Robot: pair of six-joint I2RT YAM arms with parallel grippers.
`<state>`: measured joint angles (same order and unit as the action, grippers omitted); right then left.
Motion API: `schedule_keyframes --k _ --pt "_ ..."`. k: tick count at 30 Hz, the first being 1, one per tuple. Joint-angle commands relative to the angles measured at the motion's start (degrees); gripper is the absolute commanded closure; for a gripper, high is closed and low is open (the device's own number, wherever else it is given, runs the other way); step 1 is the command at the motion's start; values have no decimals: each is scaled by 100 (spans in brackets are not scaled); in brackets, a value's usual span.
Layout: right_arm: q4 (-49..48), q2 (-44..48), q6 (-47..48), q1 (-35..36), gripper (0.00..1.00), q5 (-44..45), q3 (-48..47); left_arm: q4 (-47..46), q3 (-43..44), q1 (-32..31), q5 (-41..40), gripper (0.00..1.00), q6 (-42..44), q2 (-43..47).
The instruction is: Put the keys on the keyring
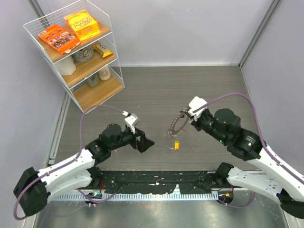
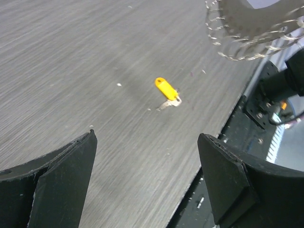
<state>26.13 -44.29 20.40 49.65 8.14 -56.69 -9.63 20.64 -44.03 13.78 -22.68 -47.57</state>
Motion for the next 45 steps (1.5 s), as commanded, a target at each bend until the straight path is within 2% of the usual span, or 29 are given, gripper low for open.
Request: schedule_keyframes --k 1,5,7,13,18,22,27,37,40,45 --pt "295 421 -634 -8 94 1030 -211 -242 764 -596 239 6 369 -629" --pt "682 763 -915 10 94 1452 -290 -188 1187 -1177 -59 7 615 -1429" --pt "893 913 -1117 1 95 1654 -395 -285 1327 -1257 -77 7 738 -1806" --pt "1517 1151 -1565 1 95 1664 -791 -303 2179 -1284 677 14 1212 -3116" --pt "1614 1327 -1601 1 94 1498 -765 -452 2558 -1292 1082 16 1651 -3802" --pt "1676 1414 -1671 -8 94 1322 -739 -303 2945 -1301 1644 22 2240 -4408" --pt "1562 1564 -1715 -8 94 1067 -554 -452 3033 -1319 1953 23 2830 -4822" --pt "1500 1775 -1706 -8 94 865 -335 -1382 2726 -1407 1698 25 3489 -5078" --pt "1474 1836 -1706 1 94 821 -255 -1744 2603 -1415 1689 26 3560 -5139" --pt "1474 1889 -1706 -8 94 777 -220 -1727 2743 -1415 1794 31 3525 -5367"
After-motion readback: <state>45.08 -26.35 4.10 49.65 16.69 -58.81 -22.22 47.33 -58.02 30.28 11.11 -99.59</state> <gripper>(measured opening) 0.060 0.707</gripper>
